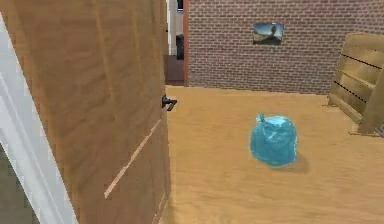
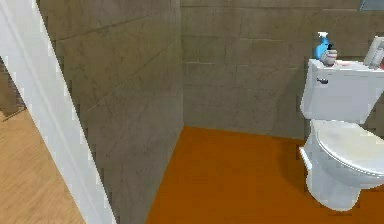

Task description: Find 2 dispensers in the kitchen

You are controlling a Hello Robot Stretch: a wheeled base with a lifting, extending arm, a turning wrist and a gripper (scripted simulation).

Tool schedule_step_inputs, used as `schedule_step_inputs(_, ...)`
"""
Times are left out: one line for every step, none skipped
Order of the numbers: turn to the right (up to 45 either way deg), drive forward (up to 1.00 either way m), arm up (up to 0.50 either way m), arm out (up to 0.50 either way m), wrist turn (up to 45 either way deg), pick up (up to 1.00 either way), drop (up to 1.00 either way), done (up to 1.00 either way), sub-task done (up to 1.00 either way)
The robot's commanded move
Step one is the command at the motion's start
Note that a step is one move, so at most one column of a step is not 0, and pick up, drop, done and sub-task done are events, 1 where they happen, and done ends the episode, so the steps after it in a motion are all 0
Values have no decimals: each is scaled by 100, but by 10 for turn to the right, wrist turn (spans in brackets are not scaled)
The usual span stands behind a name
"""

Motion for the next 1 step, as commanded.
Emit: schedule_step_inputs(30,0,0,0,0,0,0,0,0)
